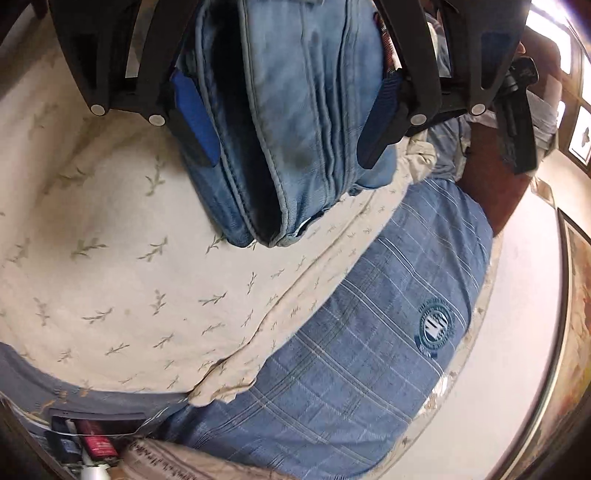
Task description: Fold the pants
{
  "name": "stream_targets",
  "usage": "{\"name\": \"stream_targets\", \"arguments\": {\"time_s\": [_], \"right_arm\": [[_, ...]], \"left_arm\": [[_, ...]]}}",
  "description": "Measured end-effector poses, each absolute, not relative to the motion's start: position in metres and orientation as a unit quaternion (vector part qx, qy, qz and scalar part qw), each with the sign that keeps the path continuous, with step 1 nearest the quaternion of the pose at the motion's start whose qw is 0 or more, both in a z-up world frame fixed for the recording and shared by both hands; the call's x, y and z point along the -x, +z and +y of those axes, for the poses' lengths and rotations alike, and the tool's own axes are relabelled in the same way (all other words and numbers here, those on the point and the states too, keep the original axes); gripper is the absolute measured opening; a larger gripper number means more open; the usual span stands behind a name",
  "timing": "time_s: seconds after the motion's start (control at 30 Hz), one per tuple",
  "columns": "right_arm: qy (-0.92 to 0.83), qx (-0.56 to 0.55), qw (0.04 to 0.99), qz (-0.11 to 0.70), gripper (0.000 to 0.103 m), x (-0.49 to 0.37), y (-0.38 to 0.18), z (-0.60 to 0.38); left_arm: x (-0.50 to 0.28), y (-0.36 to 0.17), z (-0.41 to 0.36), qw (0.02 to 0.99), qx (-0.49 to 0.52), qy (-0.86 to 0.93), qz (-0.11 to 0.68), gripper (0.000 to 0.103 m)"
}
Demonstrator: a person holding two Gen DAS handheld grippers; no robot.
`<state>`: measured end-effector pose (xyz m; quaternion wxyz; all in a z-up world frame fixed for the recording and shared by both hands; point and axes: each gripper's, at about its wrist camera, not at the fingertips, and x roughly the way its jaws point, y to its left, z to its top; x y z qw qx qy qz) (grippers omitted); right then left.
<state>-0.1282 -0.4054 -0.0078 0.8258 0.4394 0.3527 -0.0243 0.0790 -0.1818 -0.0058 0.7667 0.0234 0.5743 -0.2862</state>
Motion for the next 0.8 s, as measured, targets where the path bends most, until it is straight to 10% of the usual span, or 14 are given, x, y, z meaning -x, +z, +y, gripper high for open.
{"name": "stream_targets", "arguments": {"time_s": [0.07,0.13,0.27,0.53,0.8], "right_arm": [[-0.017,-0.413,0.838,0.356,0.067,0.119,-0.010,-0.399],[0.013,-0.377,0.851,0.364,0.006,0.106,-0.005,-0.389],[0.030,-0.340,0.882,0.325,0.005,0.104,0.033,-0.392],[-0.029,-0.320,0.853,0.412,0.008,0.098,-0.027,-0.417],[0.013,-0.421,0.847,0.325,0.060,0.117,-0.004,-0.441]], "left_arm": [[-0.085,-0.020,-0.179,0.743,0.011,-0.293,0.602,0.052],[-0.084,-0.017,-0.183,0.741,0.015,-0.298,0.602,0.044],[-0.083,0.001,-0.199,0.734,0.021,-0.333,0.592,0.038],[-0.065,-0.026,-0.230,0.772,-0.049,-0.288,0.565,0.058],[-0.074,-0.008,-0.199,0.766,0.029,-0.286,0.575,0.053]]}}
